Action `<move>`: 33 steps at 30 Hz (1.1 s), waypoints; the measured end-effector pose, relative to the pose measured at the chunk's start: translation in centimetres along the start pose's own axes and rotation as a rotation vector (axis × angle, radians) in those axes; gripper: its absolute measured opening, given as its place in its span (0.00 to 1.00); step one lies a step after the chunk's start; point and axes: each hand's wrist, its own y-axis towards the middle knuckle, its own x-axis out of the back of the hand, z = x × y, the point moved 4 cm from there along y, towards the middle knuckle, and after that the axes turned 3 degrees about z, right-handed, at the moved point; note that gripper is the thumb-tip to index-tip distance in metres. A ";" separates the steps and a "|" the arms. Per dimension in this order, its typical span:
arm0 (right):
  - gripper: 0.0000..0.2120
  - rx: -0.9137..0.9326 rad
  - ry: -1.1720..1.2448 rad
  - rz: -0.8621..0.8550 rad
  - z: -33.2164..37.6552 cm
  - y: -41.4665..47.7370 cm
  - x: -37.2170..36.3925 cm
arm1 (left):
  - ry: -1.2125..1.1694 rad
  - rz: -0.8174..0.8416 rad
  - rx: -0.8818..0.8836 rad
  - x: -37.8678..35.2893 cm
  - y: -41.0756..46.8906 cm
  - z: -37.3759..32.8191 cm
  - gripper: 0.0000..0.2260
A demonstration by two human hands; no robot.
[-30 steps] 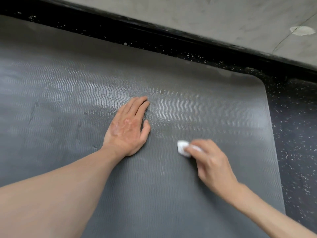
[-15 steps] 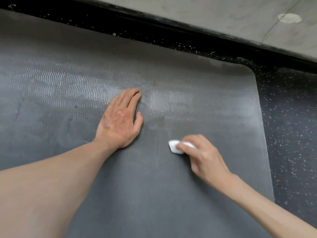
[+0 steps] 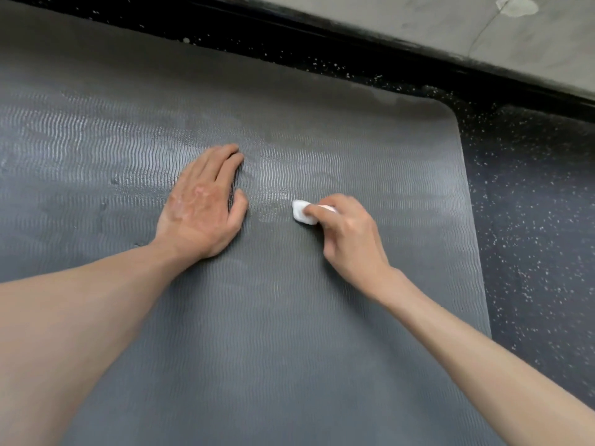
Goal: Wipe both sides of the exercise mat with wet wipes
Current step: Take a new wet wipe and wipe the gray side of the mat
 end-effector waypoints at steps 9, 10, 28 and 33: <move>0.16 0.071 0.041 0.052 1.7 -3.1 -0.3 | -0.008 -0.016 0.000 0.0 -0.1 -0.1 0.23; 0.16 0.031 0.017 0.018 1.3 -1.9 -0.2 | -0.006 -0.018 -0.003 0.0 0.0 0.0 0.23; 0.16 0.064 0.035 0.059 4.5 -10.9 -0.7 | -0.009 -0.064 -0.020 0.1 -0.3 0.1 0.22; 0.17 0.000 -0.011 0.032 2.8 -7.5 -0.4 | -0.015 -0.078 -0.041 0.2 -0.3 -0.1 0.21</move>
